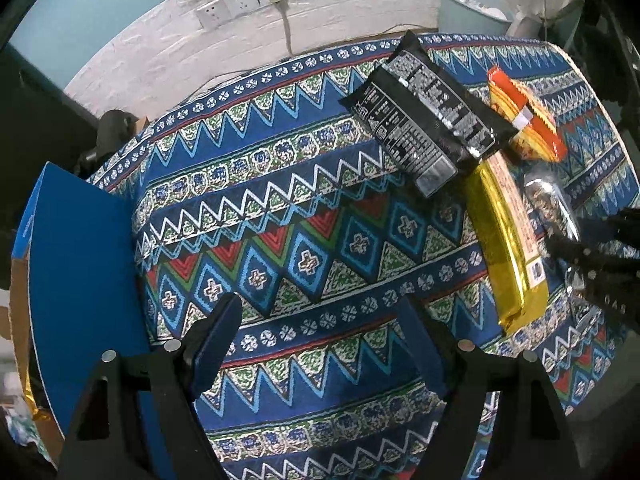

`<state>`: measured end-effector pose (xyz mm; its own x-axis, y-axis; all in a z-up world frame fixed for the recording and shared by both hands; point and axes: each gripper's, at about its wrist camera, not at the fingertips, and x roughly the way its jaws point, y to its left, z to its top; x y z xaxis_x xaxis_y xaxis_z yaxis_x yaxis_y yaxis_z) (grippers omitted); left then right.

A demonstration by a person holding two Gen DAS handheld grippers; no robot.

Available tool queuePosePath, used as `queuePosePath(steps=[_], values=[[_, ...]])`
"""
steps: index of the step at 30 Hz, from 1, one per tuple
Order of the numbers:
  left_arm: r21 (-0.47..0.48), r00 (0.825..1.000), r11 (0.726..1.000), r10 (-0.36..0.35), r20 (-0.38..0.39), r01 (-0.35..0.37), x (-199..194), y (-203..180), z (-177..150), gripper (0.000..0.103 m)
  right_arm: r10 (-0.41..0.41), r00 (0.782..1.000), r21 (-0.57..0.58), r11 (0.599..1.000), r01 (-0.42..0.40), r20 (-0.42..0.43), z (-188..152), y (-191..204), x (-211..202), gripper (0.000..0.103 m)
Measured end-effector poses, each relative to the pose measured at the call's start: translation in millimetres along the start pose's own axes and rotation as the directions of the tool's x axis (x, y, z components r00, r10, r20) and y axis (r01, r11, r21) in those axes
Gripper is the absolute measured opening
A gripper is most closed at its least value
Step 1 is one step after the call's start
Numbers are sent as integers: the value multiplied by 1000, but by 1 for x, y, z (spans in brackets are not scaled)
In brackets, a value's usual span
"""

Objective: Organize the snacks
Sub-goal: 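Grasp the silver foil bar with right tool while left tool grasps another black bag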

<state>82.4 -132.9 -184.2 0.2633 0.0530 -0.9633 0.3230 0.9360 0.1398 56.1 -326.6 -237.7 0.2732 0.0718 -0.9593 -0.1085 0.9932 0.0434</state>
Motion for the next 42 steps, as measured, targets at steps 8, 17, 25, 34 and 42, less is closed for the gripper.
queuePosePath(steps=[8, 17, 25, 34, 42], values=[[-156, 988, 975, -153, 32, 156, -5, 18, 18, 83, 35, 997, 0, 999, -35, 68, 3, 8, -36, 29], [-247, 965, 933, -252, 77, 263, -2, 21, 58, 88, 58, 984, 25, 998, -63, 168, 16, -7, -78, 29], [-381, 925, 844, -367, 100, 377, 19, 15, 97, 89, 55, 975, 52, 996, -68, 215, 31, -17, -88, 29], [-485, 907, 774, -406, 112, 407, 45, 6, 115, 91, 74, 969, 46, 995, -87, 234, 39, -19, -93, 29], [-503, 895, 748, -424, 138, 432, 63, 3, 111, 89, 83, 969, 58, 993, -99, 233, 42, -24, -91, 29]])
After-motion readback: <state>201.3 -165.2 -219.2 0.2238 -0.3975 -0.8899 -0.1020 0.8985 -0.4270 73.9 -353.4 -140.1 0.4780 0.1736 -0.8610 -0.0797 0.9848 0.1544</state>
